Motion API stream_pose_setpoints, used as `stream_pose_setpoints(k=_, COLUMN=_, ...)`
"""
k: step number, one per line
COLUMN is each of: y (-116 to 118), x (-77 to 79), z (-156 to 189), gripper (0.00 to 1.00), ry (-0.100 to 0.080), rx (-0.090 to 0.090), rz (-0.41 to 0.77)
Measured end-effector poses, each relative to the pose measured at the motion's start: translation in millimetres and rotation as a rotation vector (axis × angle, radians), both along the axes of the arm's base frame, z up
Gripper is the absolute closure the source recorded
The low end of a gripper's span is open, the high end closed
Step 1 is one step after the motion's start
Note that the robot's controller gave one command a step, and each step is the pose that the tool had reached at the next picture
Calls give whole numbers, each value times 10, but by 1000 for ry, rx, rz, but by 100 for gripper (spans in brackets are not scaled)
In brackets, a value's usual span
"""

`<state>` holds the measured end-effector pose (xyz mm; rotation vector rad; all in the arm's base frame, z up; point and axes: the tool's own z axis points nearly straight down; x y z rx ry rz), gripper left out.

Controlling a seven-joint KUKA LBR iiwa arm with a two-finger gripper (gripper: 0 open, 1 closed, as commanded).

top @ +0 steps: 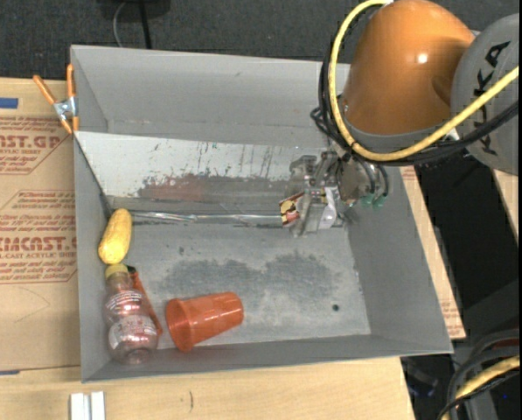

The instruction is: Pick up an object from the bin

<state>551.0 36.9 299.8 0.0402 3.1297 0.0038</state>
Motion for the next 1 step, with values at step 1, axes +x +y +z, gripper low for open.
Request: stream_pose_setpoints(k=1, y=0, x=-1, z=-3, gripper=100, ry=1, rx=0, rz=0)
